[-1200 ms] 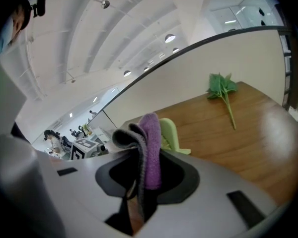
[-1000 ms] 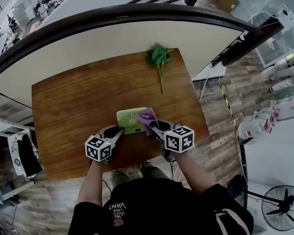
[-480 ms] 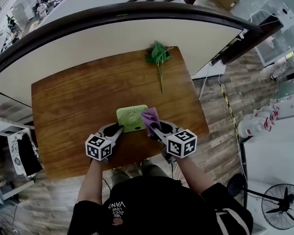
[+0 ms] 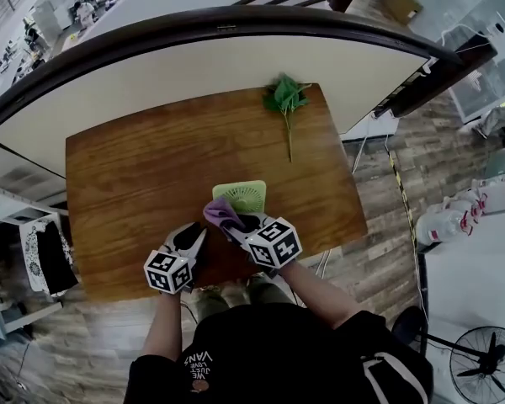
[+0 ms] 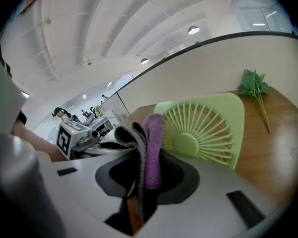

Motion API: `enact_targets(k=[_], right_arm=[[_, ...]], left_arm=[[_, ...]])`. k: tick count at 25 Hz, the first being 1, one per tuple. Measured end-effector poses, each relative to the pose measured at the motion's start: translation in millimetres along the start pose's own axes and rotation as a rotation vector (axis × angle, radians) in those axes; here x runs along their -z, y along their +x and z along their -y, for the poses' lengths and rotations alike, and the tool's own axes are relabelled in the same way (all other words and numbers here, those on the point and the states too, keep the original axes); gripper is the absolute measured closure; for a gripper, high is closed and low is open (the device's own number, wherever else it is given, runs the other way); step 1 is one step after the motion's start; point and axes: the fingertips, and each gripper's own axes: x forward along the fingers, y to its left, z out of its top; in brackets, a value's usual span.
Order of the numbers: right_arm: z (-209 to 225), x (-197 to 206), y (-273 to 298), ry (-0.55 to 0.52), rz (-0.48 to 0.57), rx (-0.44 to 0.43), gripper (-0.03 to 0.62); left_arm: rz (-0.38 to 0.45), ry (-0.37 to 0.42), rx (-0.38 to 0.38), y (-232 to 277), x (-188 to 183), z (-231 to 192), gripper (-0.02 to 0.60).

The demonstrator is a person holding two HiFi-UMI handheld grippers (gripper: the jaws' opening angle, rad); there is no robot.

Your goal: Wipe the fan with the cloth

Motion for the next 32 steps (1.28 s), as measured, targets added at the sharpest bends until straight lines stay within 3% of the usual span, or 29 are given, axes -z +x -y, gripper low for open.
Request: enact_targets(k=[6,25,32], right_arm=[[17,6,-8,0.006,-0.012,0.033,0.493],[94,37,-95,0.172,0.045,0.244,0.493],[77,39,-104,0.157,0.065,0.254,0.494]], left_arm=[[0.026,-0.031,-0.039,-5,0,-4,0.491],[0.039,-0.014,0.019,16,-11,19,0.568],[0.052,0.019,-0.011,8,-20,26,0.569]])
